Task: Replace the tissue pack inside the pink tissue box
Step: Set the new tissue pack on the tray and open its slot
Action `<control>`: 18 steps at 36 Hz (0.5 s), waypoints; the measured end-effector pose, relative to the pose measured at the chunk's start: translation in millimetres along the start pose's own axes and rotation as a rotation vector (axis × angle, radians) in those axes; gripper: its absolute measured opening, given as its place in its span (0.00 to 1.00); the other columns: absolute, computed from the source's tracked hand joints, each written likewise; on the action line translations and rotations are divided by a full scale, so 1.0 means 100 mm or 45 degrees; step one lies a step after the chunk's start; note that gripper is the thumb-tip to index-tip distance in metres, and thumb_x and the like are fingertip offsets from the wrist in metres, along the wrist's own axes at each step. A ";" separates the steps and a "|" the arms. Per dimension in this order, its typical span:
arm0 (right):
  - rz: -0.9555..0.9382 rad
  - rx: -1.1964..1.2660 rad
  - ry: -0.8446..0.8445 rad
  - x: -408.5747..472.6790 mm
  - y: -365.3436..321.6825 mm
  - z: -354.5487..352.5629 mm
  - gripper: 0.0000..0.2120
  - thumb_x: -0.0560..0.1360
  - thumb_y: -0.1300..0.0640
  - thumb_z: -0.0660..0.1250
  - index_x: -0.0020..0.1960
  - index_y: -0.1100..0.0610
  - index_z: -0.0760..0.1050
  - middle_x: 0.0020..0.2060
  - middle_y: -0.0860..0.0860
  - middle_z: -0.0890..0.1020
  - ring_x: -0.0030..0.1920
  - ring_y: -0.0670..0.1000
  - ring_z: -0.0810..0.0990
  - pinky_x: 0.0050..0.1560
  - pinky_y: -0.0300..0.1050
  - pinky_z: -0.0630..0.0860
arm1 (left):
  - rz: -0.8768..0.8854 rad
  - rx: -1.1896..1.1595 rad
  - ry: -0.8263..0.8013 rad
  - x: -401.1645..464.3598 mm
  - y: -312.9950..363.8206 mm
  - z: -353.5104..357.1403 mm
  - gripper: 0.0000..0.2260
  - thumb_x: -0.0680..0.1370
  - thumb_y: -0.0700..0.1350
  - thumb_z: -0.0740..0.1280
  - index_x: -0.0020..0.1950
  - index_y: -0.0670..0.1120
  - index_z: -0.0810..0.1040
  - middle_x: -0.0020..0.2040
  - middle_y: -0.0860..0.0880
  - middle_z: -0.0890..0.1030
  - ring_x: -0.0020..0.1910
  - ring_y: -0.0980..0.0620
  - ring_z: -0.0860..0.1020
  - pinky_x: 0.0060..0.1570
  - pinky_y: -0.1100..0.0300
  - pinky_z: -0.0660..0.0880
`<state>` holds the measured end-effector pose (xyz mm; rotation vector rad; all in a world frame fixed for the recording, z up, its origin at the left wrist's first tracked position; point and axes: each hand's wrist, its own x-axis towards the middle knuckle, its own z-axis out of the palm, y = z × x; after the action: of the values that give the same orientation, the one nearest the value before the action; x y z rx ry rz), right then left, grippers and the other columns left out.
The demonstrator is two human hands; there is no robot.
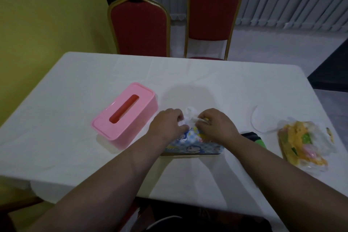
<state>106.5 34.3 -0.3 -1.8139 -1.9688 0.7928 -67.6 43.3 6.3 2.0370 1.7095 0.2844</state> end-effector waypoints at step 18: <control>0.251 0.293 0.099 0.00 0.07 -0.14 0.10 0.78 0.51 0.59 0.48 0.57 0.74 0.41 0.52 0.79 0.44 0.53 0.75 0.38 0.44 0.67 | -0.159 -0.306 -0.142 0.03 -0.07 -0.13 0.06 0.79 0.42 0.55 0.44 0.45 0.69 0.36 0.48 0.74 0.33 0.51 0.69 0.33 0.56 0.65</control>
<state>120.5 37.0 6.4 -1.8871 -1.5953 0.9499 -78.8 49.6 14.0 1.7346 1.6409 0.3128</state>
